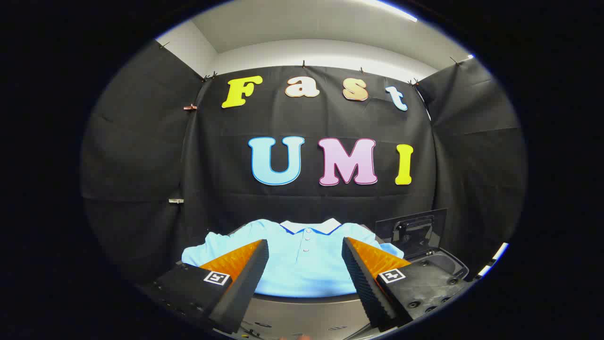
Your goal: Put the clothes into the washing machine and then close the washing machine lid.
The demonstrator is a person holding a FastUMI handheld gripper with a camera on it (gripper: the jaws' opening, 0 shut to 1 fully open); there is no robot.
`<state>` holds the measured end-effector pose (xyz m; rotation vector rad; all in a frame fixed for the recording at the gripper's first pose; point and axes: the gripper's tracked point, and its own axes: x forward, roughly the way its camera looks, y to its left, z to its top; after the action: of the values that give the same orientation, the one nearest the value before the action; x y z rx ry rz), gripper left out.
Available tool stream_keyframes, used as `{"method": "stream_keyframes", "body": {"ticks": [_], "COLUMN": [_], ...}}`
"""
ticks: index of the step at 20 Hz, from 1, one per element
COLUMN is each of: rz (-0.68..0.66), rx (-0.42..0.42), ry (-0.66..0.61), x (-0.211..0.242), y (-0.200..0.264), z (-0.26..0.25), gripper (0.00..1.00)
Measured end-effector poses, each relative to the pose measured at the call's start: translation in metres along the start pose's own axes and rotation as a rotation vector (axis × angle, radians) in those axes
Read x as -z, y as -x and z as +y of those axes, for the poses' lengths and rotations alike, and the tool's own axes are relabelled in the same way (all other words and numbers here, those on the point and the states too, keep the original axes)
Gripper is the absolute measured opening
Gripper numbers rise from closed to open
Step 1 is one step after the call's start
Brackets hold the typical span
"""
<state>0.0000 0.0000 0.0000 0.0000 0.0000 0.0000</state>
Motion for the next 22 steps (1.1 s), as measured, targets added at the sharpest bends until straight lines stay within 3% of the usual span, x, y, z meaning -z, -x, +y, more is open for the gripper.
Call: {"method": "stream_keyframes", "body": {"ticks": [22], "rz": [0.000], "rx": [0.005], "ry": [0.000], "x": [-0.002], "y": [-0.021], "z": [0.002], "gripper": [0.98]}}
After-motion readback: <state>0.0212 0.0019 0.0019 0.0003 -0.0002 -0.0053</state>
